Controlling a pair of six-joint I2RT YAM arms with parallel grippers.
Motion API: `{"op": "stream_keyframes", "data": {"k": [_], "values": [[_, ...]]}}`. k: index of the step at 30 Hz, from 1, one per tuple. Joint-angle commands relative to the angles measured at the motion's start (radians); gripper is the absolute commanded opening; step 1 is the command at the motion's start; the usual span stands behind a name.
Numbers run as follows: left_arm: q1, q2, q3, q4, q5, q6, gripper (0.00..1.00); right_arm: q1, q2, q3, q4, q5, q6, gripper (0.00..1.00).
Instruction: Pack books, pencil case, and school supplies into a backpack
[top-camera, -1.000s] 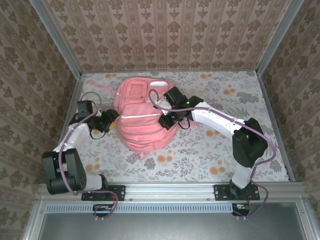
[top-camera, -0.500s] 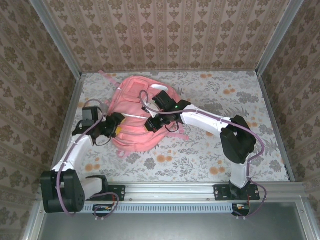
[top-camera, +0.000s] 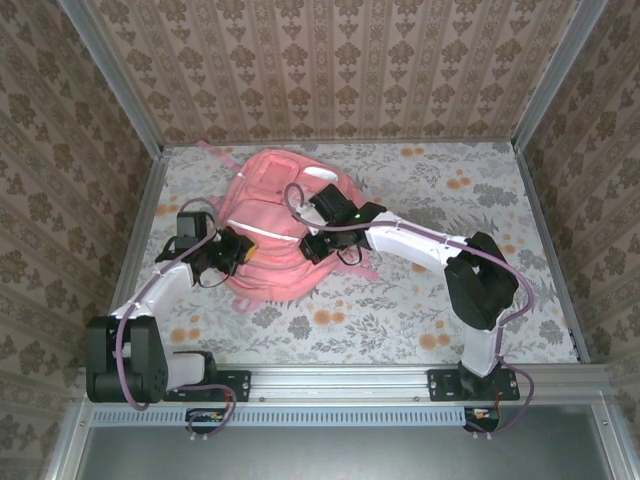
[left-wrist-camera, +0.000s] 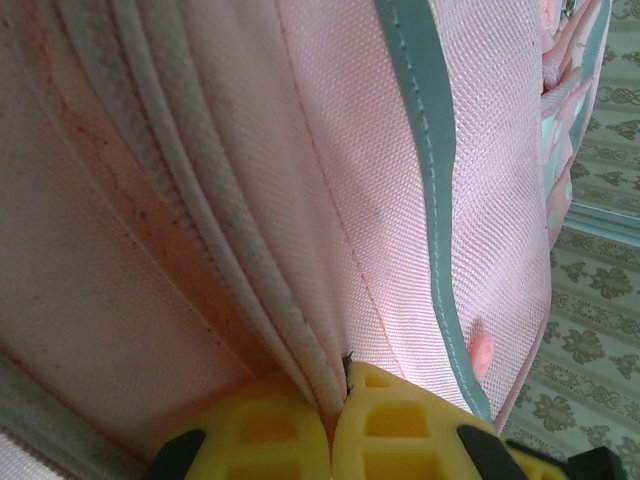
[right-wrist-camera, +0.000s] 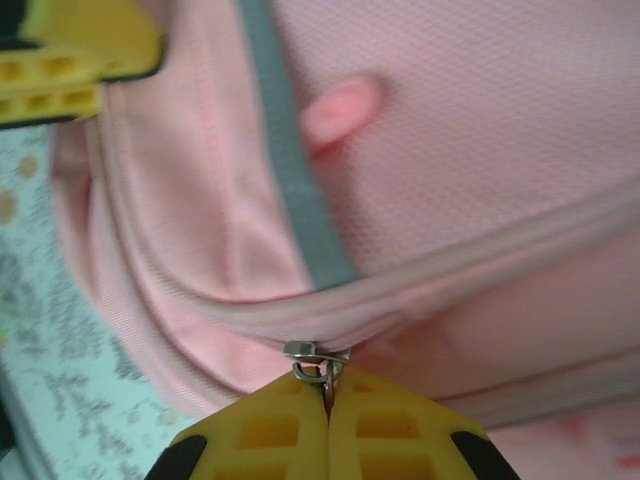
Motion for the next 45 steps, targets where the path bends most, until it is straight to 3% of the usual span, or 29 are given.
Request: {"op": "stream_keyframes", "data": {"k": [1,7,8,10,13,16,20,25,31,35,40,45], "values": [[0.005,0.016,-0.003,0.014,-0.017,0.067,0.00,-0.063,-0.051,0.002,-0.060,0.218,0.048,0.00],[-0.019,0.019,0.059,-0.022,0.023,0.139,0.01,-0.074,-0.131,-0.083,-0.032,0.230,0.104,0.00],[-0.027,0.021,0.077,-0.040,0.034,0.159,0.12,-0.078,-0.150,-0.101,-0.034,0.239,0.112,0.00],[-0.042,0.028,0.130,-0.108,0.039,0.210,0.49,-0.098,-0.199,-0.156,-0.038,0.264,0.134,0.00],[-0.045,0.024,0.170,-0.146,0.039,0.256,0.73,-0.132,-0.271,-0.230,-0.044,0.282,0.162,0.00],[-0.037,0.014,0.194,-0.157,0.052,0.295,0.88,-0.164,-0.349,-0.282,-0.039,0.238,0.204,0.29],[0.001,-0.001,0.244,-0.190,-0.048,0.361,0.95,-0.178,-0.501,-0.329,-0.014,0.296,0.219,0.64],[0.044,-0.050,0.281,-0.196,-0.315,0.455,1.00,-0.236,-0.632,-0.353,-0.026,0.593,0.220,0.98],[0.060,-0.086,0.281,-0.152,-0.681,0.614,1.00,-0.331,-0.758,-0.474,0.096,0.899,0.189,1.00],[0.083,-0.076,0.216,-0.053,-0.806,0.678,1.00,-0.415,-0.816,-0.652,0.339,0.988,0.140,0.99],[0.107,-0.084,-0.031,0.348,-0.781,0.731,1.00,-0.545,-0.803,-0.809,0.508,0.973,0.182,1.00],[0.105,-0.034,-0.123,0.507,-0.833,0.852,1.00,-0.594,-0.707,-0.909,0.692,0.948,0.063,0.99]]}}
